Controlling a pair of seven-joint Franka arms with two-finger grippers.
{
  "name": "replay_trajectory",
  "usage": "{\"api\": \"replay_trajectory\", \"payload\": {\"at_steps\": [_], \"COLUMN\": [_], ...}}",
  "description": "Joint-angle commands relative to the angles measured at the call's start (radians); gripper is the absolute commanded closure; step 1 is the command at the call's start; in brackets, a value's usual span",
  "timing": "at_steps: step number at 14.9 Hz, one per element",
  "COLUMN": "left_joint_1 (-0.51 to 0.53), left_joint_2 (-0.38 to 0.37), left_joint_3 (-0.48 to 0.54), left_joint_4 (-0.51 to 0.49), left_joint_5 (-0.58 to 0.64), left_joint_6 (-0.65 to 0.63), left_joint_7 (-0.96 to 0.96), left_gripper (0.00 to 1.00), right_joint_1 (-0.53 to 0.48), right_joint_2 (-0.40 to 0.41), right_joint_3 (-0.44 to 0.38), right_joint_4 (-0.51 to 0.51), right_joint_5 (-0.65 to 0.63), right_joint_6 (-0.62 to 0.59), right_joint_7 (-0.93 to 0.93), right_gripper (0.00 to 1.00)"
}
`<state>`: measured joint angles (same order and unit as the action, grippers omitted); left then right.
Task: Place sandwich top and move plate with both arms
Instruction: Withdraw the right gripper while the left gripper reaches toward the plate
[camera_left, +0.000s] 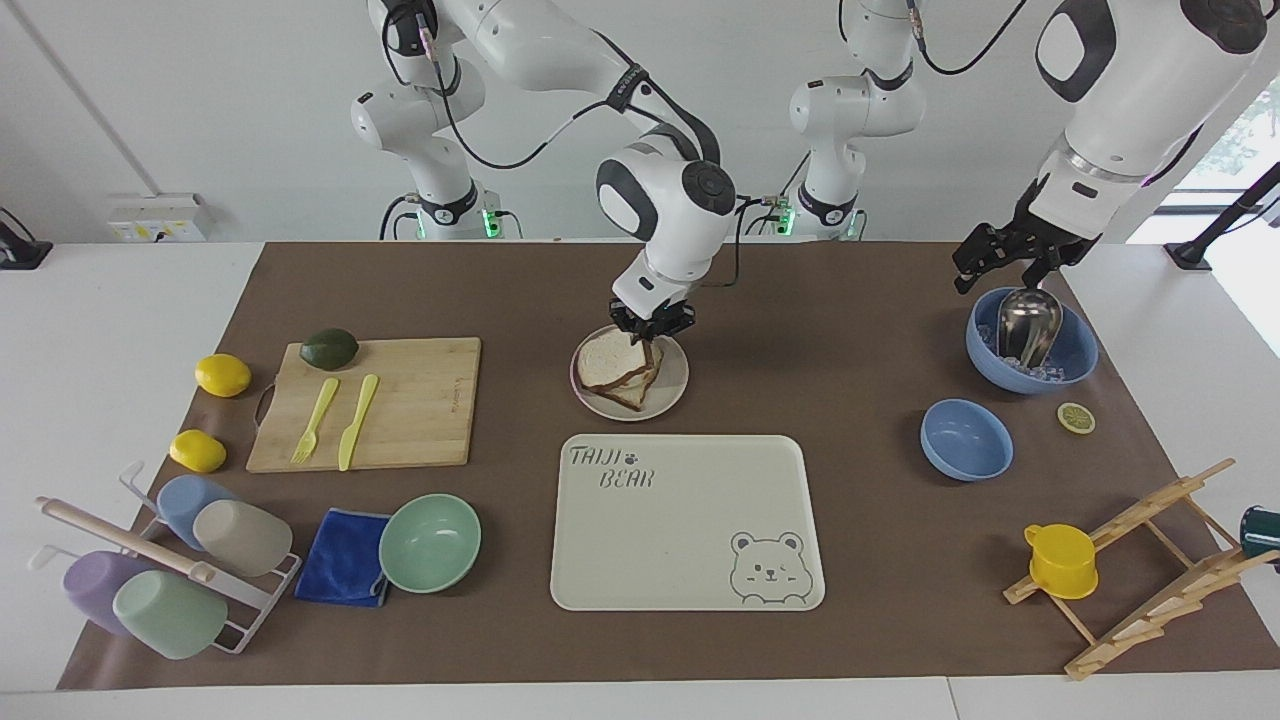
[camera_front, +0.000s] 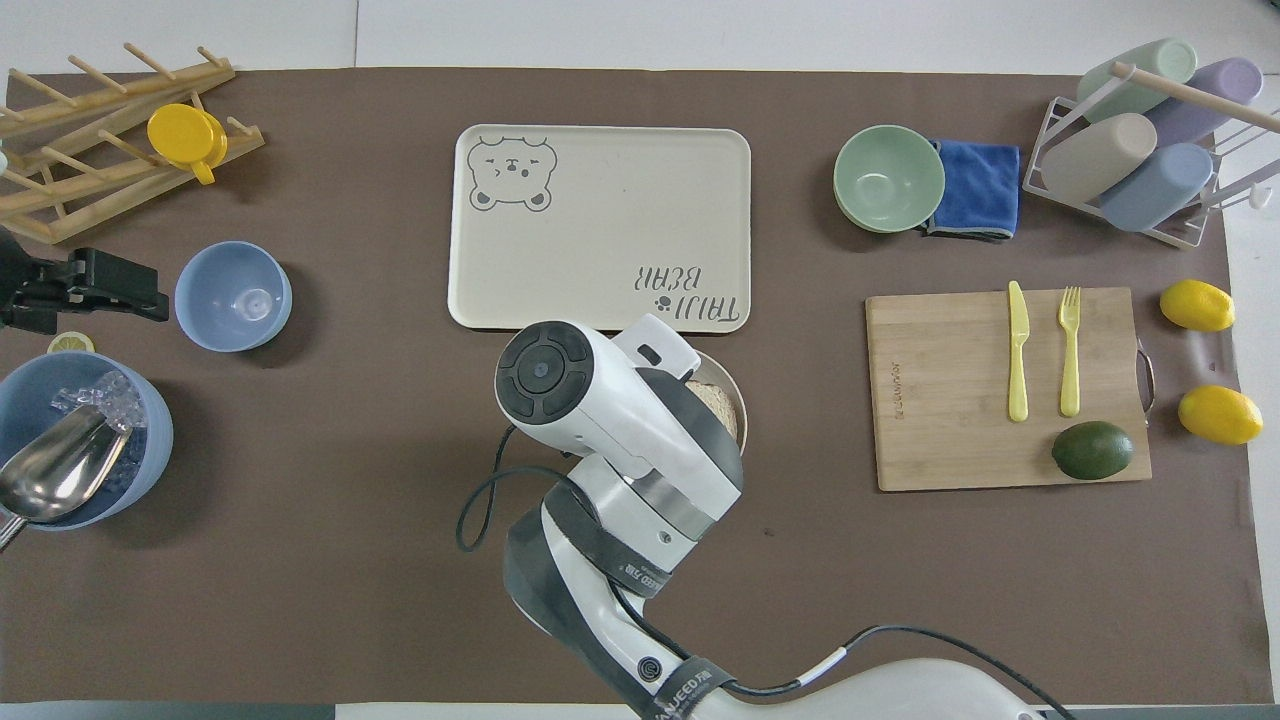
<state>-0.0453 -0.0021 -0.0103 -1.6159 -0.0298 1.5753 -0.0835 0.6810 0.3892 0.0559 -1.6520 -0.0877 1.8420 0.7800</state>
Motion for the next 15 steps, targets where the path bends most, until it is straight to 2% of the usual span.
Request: {"api": "replay_trajectory", "payload": {"at_steps": [1, 2, 6, 7, 10, 13, 15], "left_joint_1": [0.004, 0.004, -0.004, -0.007, -0.007, -0.021, -0.063], "left_joint_2": [-0.022, -0.03, -0.044, -0.047, -0.056, -0.081, -0.099], "left_joint_3": [-0.005, -0.005, -0.007, -0.007, -0.01, -0.013, -0.013], "left_joint_4": [-0.036, -0.053, -0.087, -0.09, -0.117, -0.215, -0.29], "left_joint_5": [0.013, 0.013, 0.01, 0.01, 0.005, -0.051, -0.074], "left_joint_6": [0.043, 0.06, 0.087, 0.089, 0.103, 0.187, 0.254], "left_joint_7": [-0.019, -0.019, -0.019, -0.021, -0.019, -0.05, -0.085], "left_gripper": [0.0, 0.0, 0.0, 0.0, 0.0, 0.0, 0.0], "right_joint_1": [-0.014, -0.014, -0.015, -0.023, -0.139, -0.277, -0.345], "right_joint_2": [-0.027, -0.026, -0.032, -0.05, -0.131, -0.184, -0.219], "right_joint_3": [0.007, 0.007, 0.006, 0.004, 0.006, 0.004, -0.001], "right_joint_4": [-0.041, -0.04, -0.022, -0.012, 0.004, 0.005, 0.003], "right_joint_5": [0.066, 0.083, 0.092, 0.092, 0.118, 0.134, 0.134], "right_joint_6": [0.065, 0.084, 0.103, 0.102, 0.086, 0.025, -0.048], "right_joint_7": [0.019, 0.019, 0.016, 0.015, 0.001, -0.018, -0.126], "right_gripper": [0.65, 0.58, 0.0, 0.0, 0.0, 0.0, 0.0]}}
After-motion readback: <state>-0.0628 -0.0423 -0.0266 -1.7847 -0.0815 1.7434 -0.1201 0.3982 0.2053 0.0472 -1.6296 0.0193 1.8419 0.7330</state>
